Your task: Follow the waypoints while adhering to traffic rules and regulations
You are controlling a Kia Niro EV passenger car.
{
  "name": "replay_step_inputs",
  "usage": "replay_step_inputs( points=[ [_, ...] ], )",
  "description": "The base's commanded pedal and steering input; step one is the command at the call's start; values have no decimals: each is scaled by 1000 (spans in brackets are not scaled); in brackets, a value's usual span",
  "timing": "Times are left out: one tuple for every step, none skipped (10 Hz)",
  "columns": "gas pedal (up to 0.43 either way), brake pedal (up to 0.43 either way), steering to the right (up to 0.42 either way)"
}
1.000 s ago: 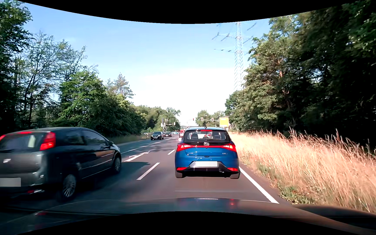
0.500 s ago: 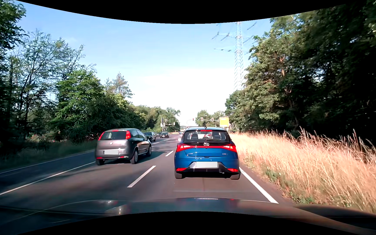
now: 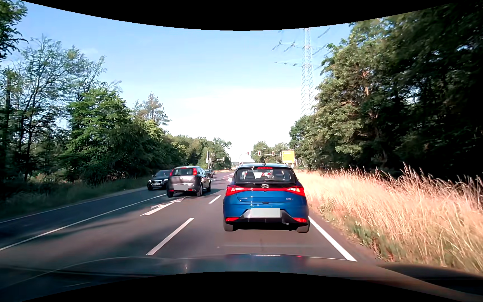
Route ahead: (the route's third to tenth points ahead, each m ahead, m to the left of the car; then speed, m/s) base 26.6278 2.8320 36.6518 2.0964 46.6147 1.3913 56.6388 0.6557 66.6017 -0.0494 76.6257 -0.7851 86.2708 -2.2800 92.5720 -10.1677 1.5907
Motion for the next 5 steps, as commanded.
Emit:
replay_step_inputs(
  points=[
    [0, 6, -2],
    [0, 6, -2],
    [0, 6, -2],
    [0, 6, -2],
    [0, 0, -2]
  ],
)
